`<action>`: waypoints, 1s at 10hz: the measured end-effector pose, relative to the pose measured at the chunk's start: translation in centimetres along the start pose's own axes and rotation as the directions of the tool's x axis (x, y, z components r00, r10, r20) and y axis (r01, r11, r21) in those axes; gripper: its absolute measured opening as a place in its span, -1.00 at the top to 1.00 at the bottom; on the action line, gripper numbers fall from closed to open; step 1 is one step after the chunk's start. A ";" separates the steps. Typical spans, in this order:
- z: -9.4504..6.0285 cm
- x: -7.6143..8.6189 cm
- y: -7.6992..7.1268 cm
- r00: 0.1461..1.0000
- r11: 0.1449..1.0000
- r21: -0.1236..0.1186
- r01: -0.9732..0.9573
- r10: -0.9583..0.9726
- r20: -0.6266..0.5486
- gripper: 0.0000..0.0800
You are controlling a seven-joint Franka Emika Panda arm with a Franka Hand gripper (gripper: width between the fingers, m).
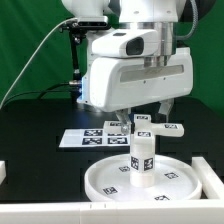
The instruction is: Assemble round table
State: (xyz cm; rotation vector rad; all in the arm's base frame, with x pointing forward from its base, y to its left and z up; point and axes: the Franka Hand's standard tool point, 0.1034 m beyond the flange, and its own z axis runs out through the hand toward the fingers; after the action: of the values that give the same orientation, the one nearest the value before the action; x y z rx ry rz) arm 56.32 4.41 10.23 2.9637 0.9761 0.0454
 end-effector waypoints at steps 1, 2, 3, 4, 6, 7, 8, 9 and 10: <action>0.2 -0.1 -0.1 1.000 1.000 0.001 -0.024 0.024 0.003 -0.62; 0.5 -0.2 -0.2 0.999 0.999 0.003 -0.049 0.049 0.008 -0.62; 0.4 -0.2 -0.2 0.998 0.998 0.003 -0.064 0.064 0.008 -0.53; 0.5 -0.2 -0.1 0.997 0.997 0.002 -0.077 0.077 0.008 -0.53; 0.5 -0.4 0.1 0.984 0.984 0.000 -0.180 0.180 0.010 -0.11; 0.5 -0.4 0.1 0.972 0.972 0.000 -0.236 0.236 0.009 -0.11; 0.5 -0.4 0.1 0.952 0.952 0.000 -0.306 0.306 0.009 -0.11; 0.5 -0.4 0.1 0.938 0.938 -0.001 -0.347 0.347 0.009 -0.11; 0.5 -0.2 0.2 0.881 0.881 -0.007 -0.472 0.472 -0.020 -0.11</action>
Offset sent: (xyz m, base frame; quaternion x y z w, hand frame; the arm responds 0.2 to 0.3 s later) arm 0.0000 0.0000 0.0000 0.0000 0.0000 0.0650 0.9979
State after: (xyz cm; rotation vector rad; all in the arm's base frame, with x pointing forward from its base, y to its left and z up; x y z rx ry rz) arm 56.31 4.12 9.70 3.1130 0.2254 0.0833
